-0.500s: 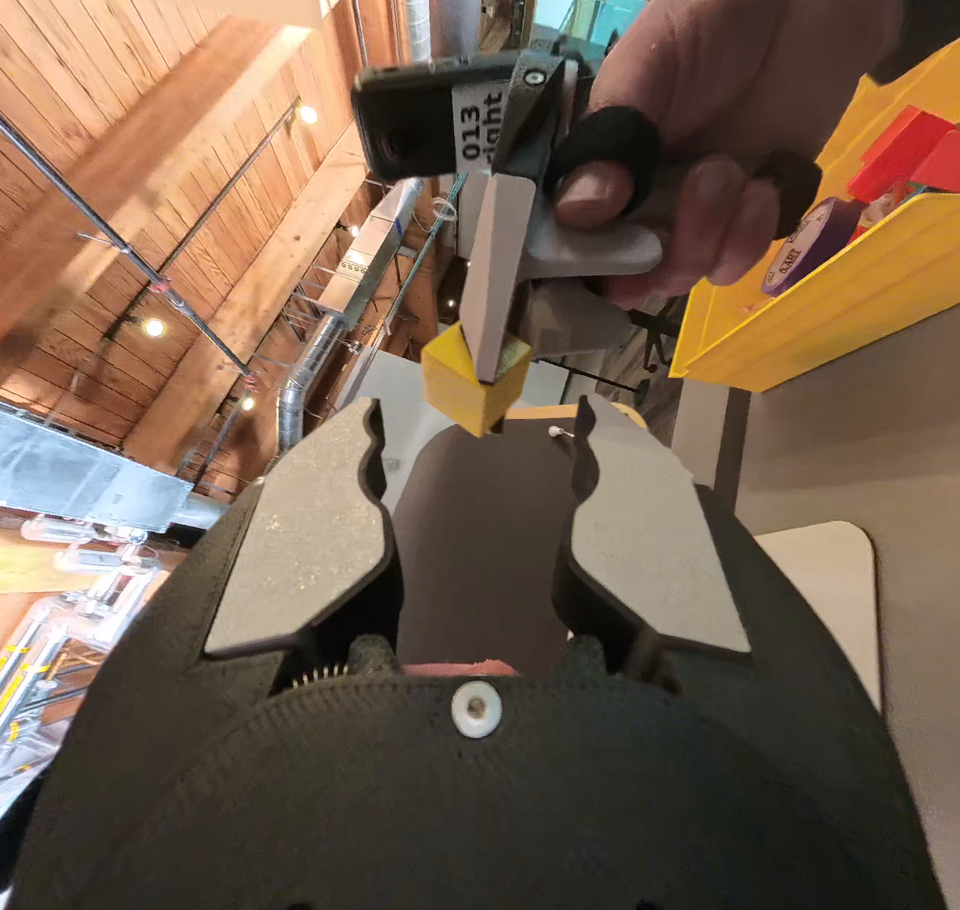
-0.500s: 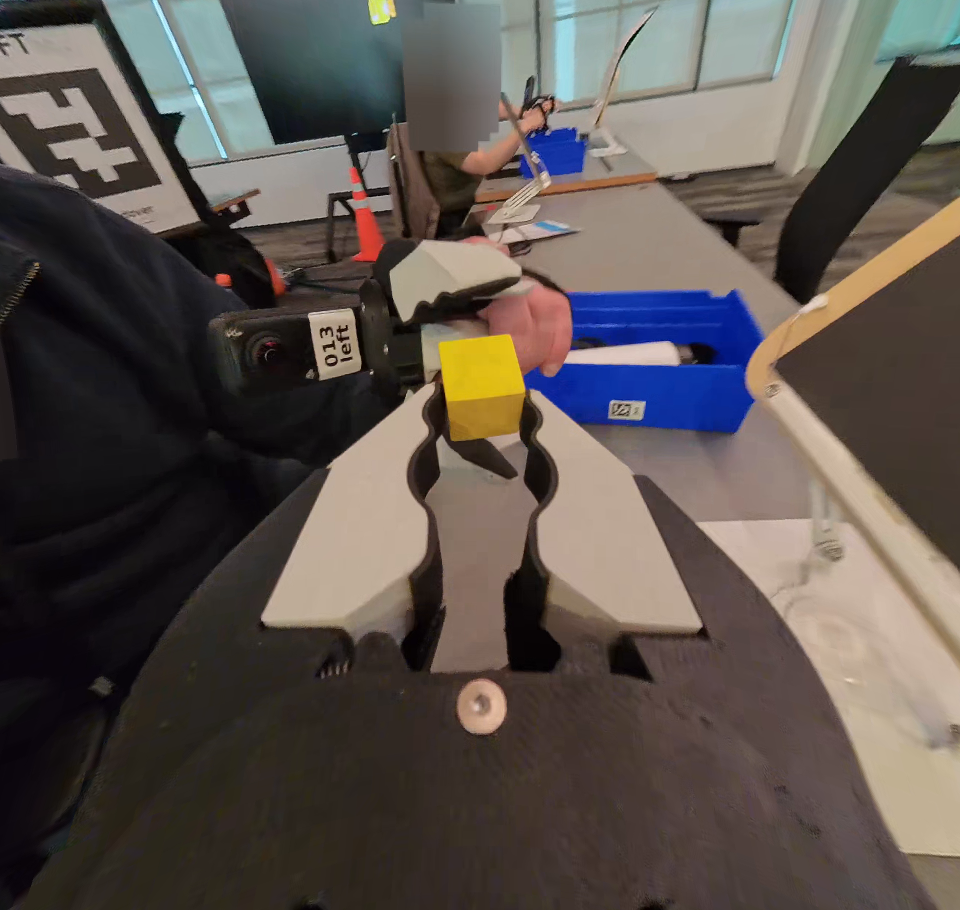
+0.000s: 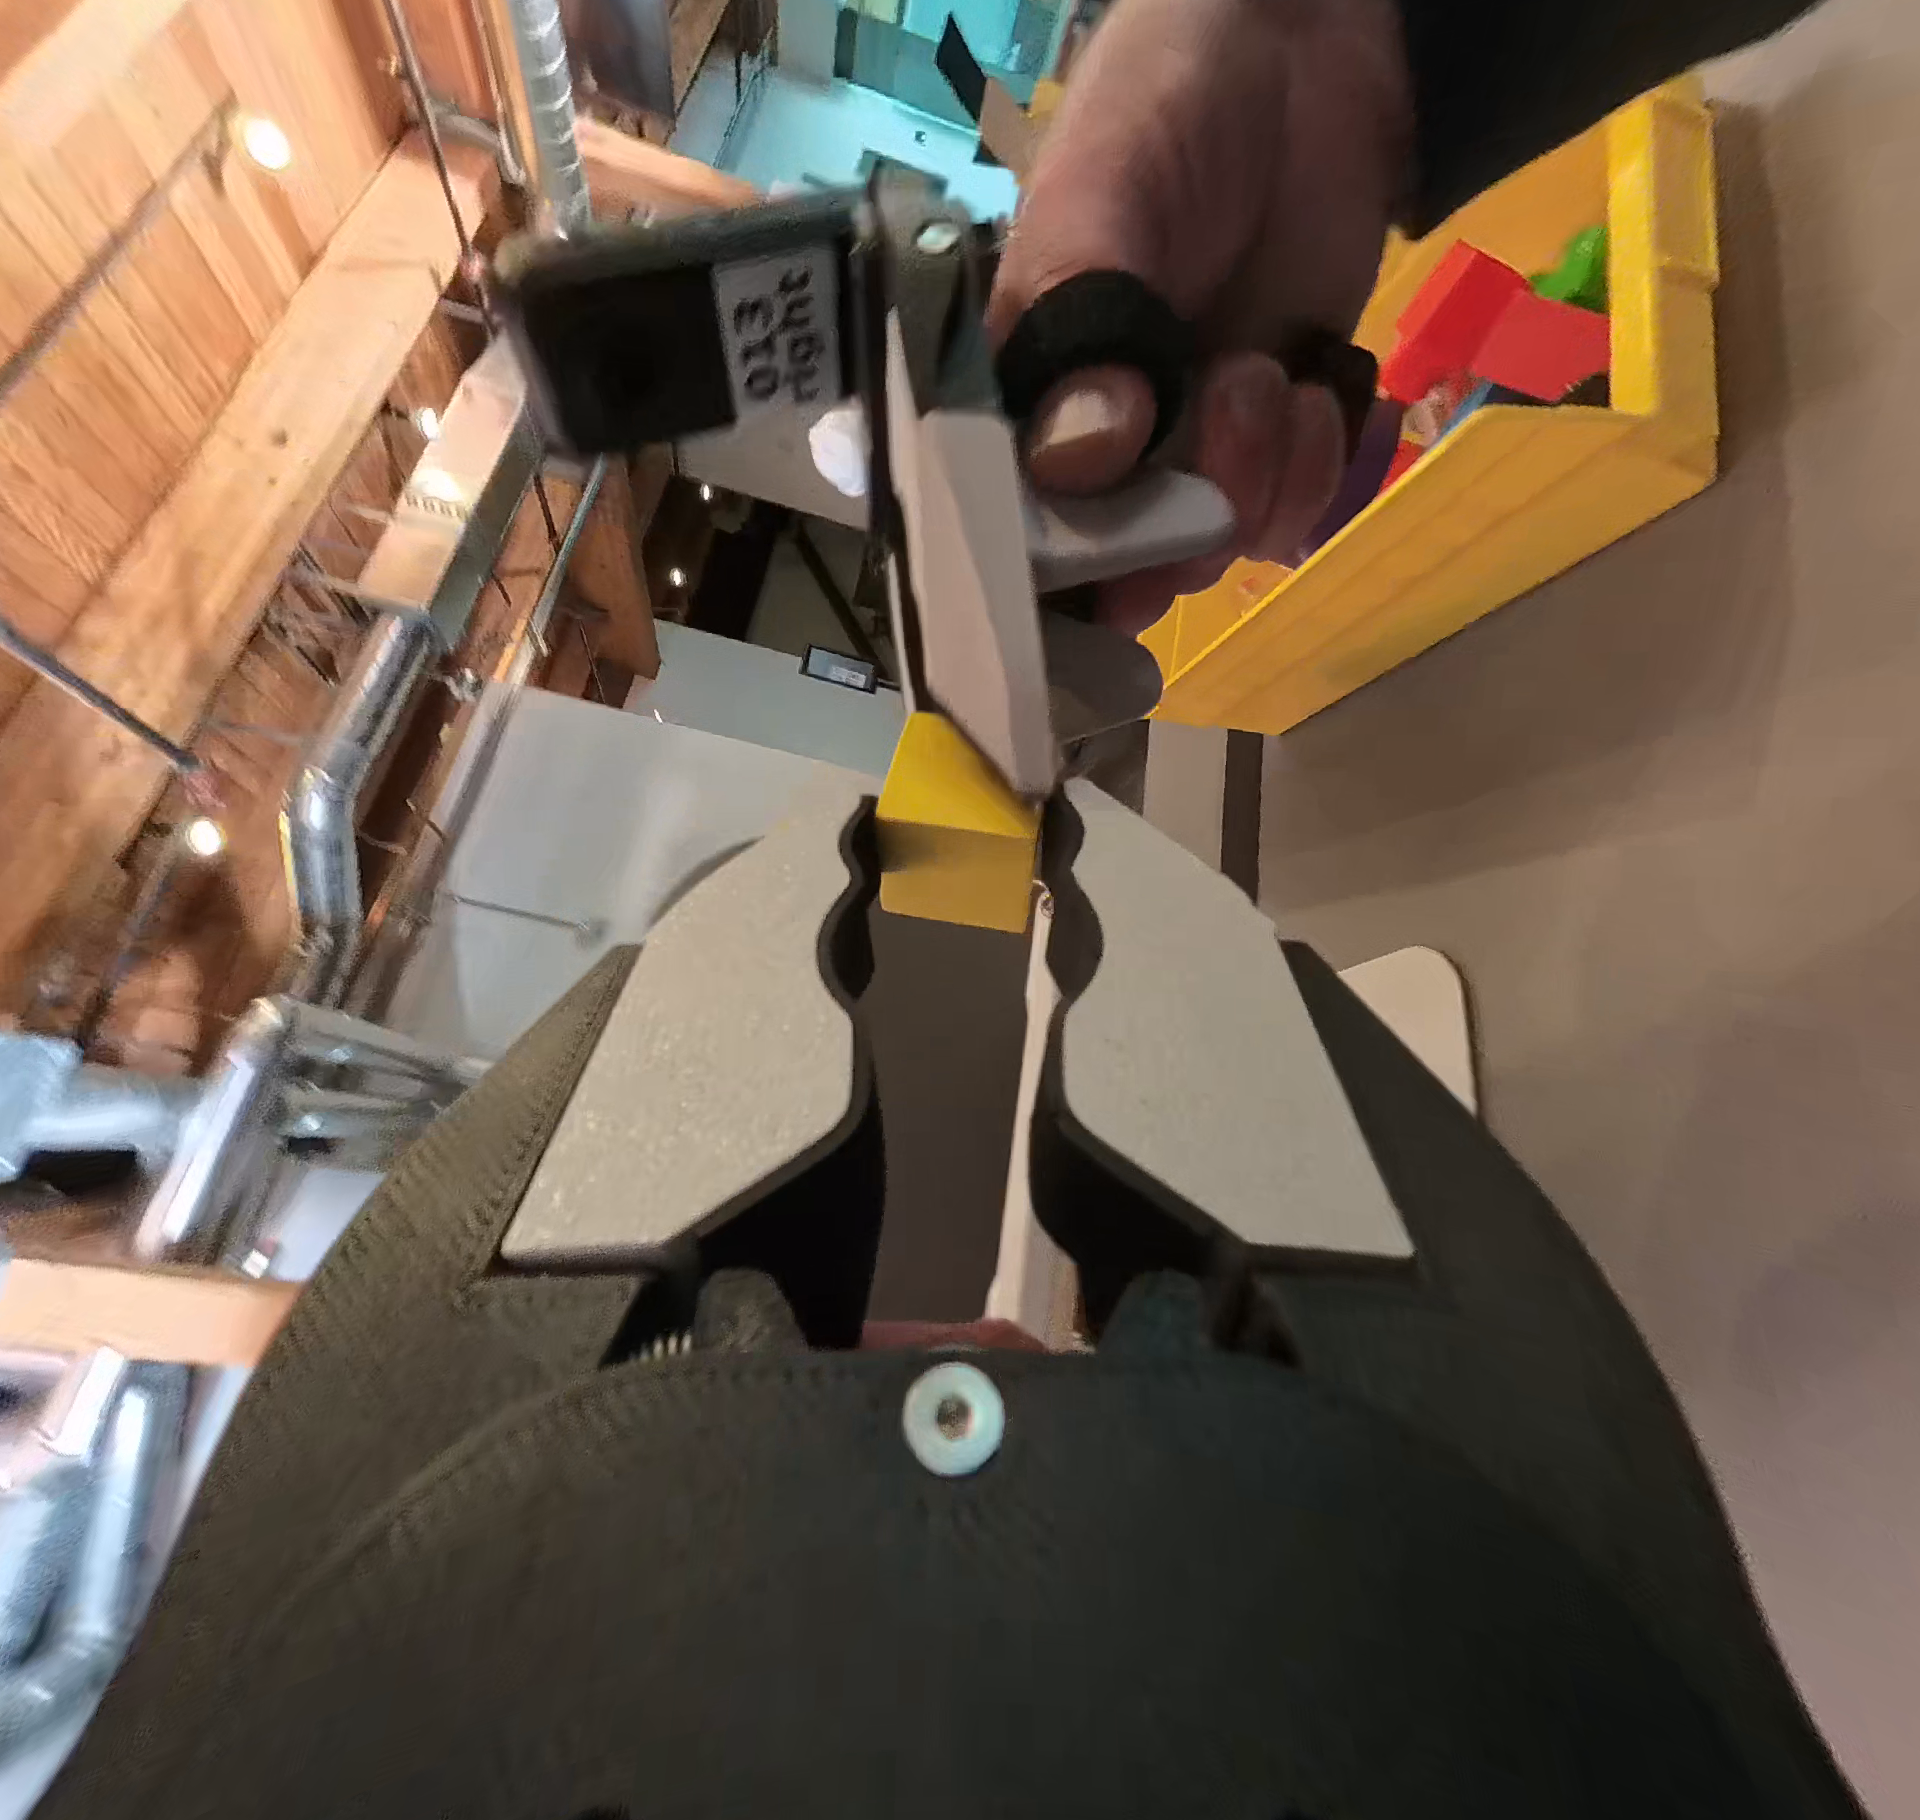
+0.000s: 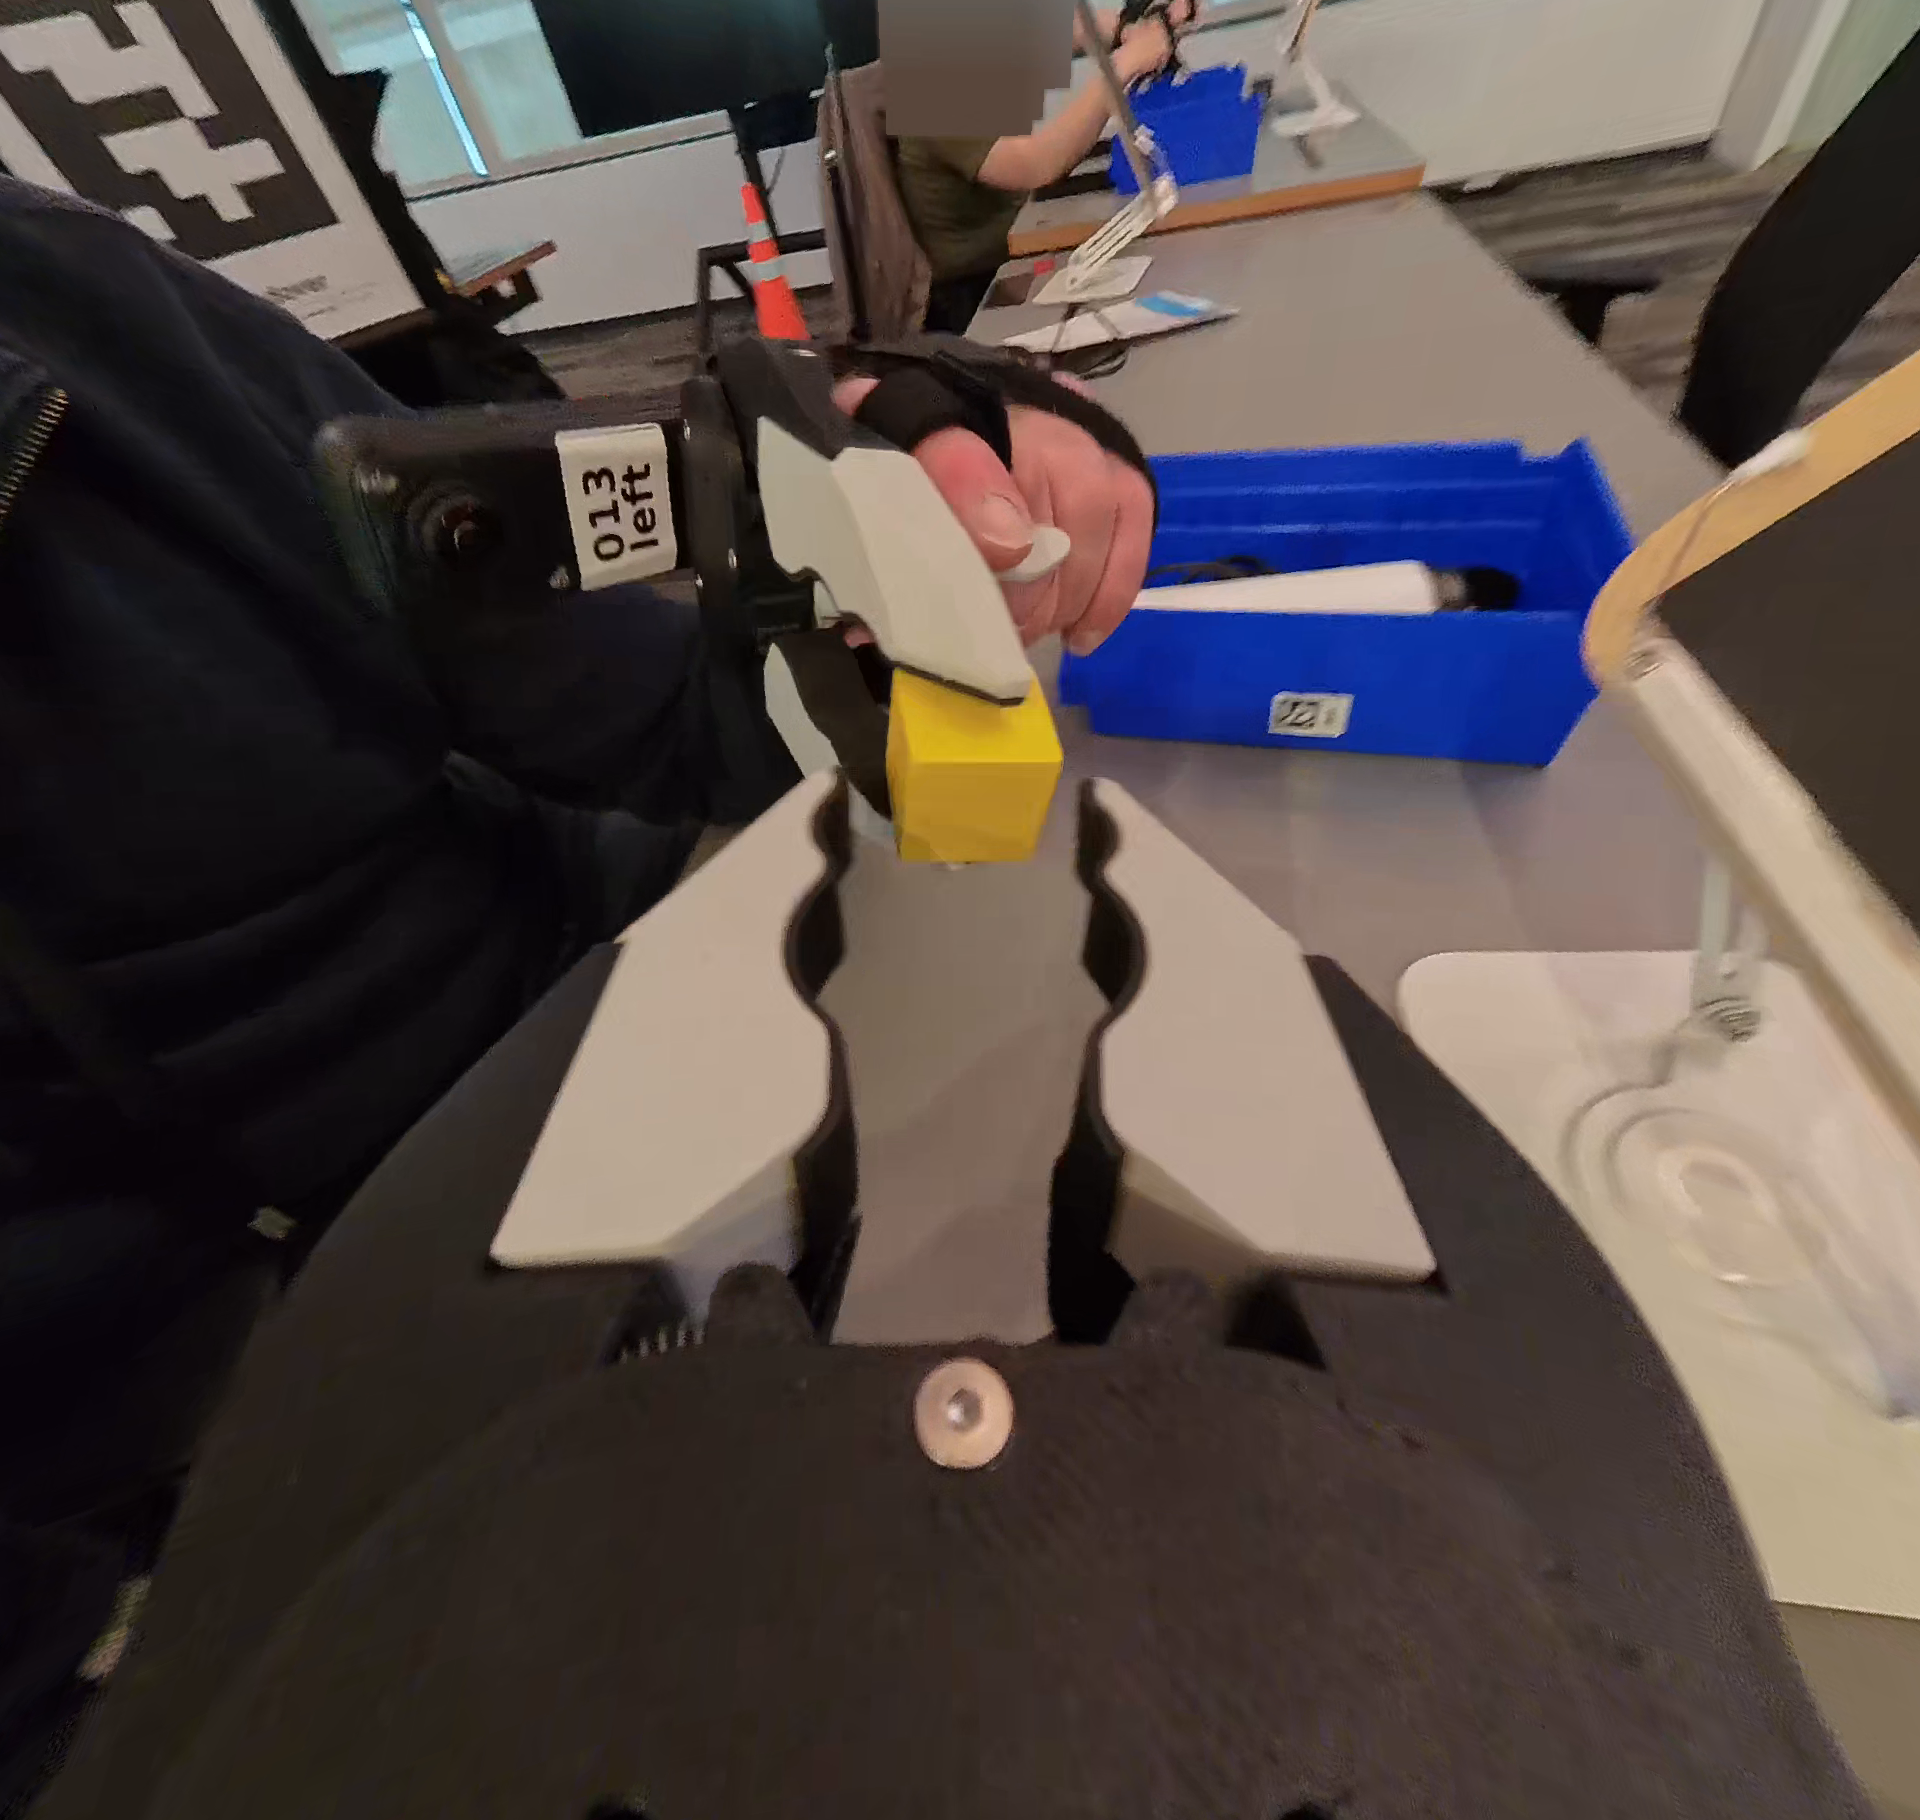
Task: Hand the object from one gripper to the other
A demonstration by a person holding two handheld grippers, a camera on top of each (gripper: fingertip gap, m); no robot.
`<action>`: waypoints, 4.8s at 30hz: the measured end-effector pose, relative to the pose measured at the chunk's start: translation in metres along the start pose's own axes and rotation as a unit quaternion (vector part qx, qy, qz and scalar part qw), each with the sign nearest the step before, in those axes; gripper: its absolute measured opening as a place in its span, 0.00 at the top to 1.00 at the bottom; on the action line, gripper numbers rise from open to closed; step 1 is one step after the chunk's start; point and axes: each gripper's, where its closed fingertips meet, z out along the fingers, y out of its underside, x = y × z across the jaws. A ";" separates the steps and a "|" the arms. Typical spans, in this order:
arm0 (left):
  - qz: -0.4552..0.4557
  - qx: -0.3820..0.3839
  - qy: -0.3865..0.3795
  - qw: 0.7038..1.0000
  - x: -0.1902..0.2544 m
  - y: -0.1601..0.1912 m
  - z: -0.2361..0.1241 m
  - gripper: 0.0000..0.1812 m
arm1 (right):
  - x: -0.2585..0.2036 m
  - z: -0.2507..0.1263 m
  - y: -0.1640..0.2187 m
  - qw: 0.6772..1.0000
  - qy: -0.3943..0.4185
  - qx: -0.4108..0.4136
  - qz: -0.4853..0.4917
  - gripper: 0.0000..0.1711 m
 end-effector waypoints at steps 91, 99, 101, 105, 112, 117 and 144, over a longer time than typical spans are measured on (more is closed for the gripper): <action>-0.447 0.196 0.141 0.861 -0.025 -0.001 -0.015 0.85 | 0.005 -0.004 -0.029 0.972 0.109 0.033 -0.205 0.87; -0.500 0.262 0.048 0.824 -0.059 0.013 -0.026 0.74 | 0.001 -0.016 -0.074 0.956 0.021 0.273 -0.107 0.87; -0.513 0.273 0.024 0.813 -0.067 0.017 -0.028 0.74 | 0.003 -0.018 -0.078 0.947 0.013 0.308 -0.095 0.86; -0.526 0.302 0.010 0.795 -0.077 0.009 -0.036 0.74 | 0.003 -0.010 -0.077 0.940 0.001 0.330 -0.091 0.86; -0.546 0.299 0.022 0.782 -0.071 -0.005 -0.027 0.79 | 0.002 0.000 -0.077 0.932 -0.014 0.352 -0.085 0.87; -0.544 0.287 0.020 0.788 -0.072 -0.002 -0.027 0.85 | 0.004 0.002 -0.077 0.937 0.005 0.339 -0.089 0.87; -0.422 0.128 0.157 0.883 -0.023 -0.001 -0.017 0.76 | -0.009 -0.004 -0.070 0.956 0.091 0.184 -0.210 0.86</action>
